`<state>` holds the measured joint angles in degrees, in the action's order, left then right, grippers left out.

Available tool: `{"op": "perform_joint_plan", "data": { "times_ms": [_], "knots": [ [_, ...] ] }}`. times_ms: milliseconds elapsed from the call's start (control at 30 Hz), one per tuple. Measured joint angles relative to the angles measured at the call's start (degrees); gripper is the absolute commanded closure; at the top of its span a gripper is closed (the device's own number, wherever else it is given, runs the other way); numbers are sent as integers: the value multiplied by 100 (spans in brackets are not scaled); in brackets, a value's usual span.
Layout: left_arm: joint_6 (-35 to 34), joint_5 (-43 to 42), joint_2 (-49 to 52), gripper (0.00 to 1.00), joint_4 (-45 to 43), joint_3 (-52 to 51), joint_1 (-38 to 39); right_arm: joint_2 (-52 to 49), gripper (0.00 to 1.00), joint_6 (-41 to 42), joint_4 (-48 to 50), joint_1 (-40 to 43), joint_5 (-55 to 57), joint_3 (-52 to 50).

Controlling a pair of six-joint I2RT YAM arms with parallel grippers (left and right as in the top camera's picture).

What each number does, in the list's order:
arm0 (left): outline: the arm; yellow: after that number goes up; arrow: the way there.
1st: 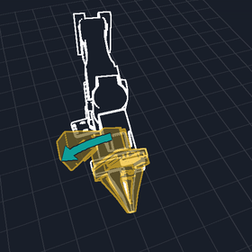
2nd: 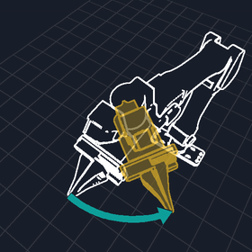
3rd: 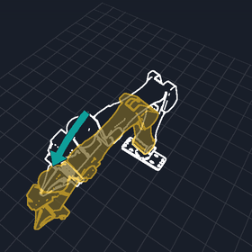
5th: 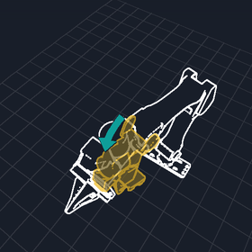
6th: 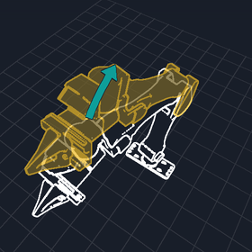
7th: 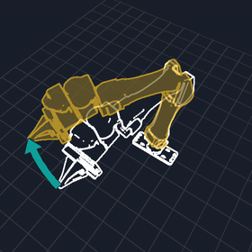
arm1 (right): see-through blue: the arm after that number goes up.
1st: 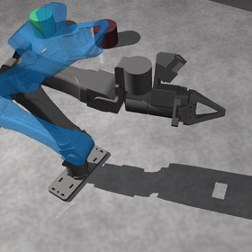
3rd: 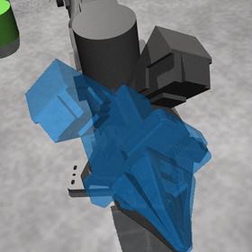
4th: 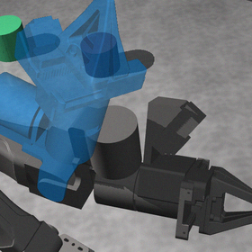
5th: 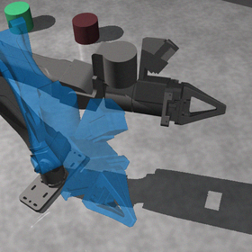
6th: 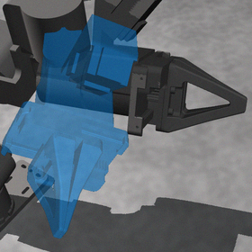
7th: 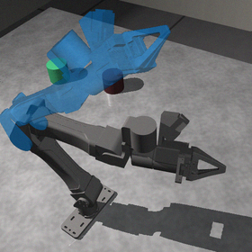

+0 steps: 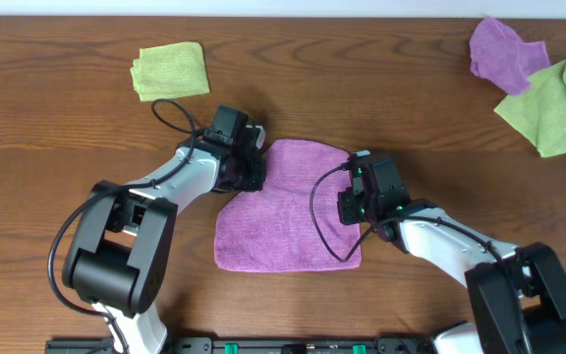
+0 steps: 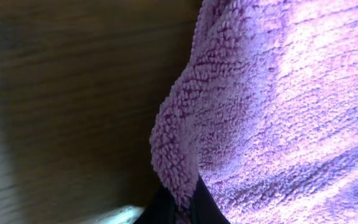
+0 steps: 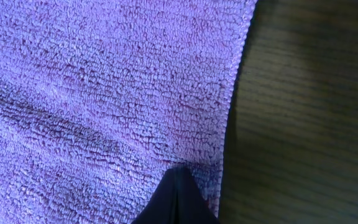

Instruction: Fold the cloth

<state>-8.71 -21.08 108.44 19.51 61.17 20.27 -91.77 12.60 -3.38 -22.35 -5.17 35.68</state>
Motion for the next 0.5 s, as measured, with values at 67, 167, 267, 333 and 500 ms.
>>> {"op": "perform_joint_plan", "data": {
  "times_ms": [67, 167, 267, 333, 500],
  "knots": [
    [-2, 273, 0, 94, 199, 105, 31, 0, 98, 0, 0, -20, -4, 0],
    [4, 874, -2, 94, 787, 404, 46, -2, 98, 0, -11, -61, -20, 4],
    [24, 1285, -13, 93, 1276, 778, 52, -2, 98, 2, -13, -81, -46, 9],
    [59, 1683, -50, 91, 1497, 1019, 11, -4, 99, 22, -44, -74, 28, 15],
    [109, 2114, -127, 91, 1615, 1349, -81, -7, 99, 39, -42, -72, 72, 15]
  ]
}}
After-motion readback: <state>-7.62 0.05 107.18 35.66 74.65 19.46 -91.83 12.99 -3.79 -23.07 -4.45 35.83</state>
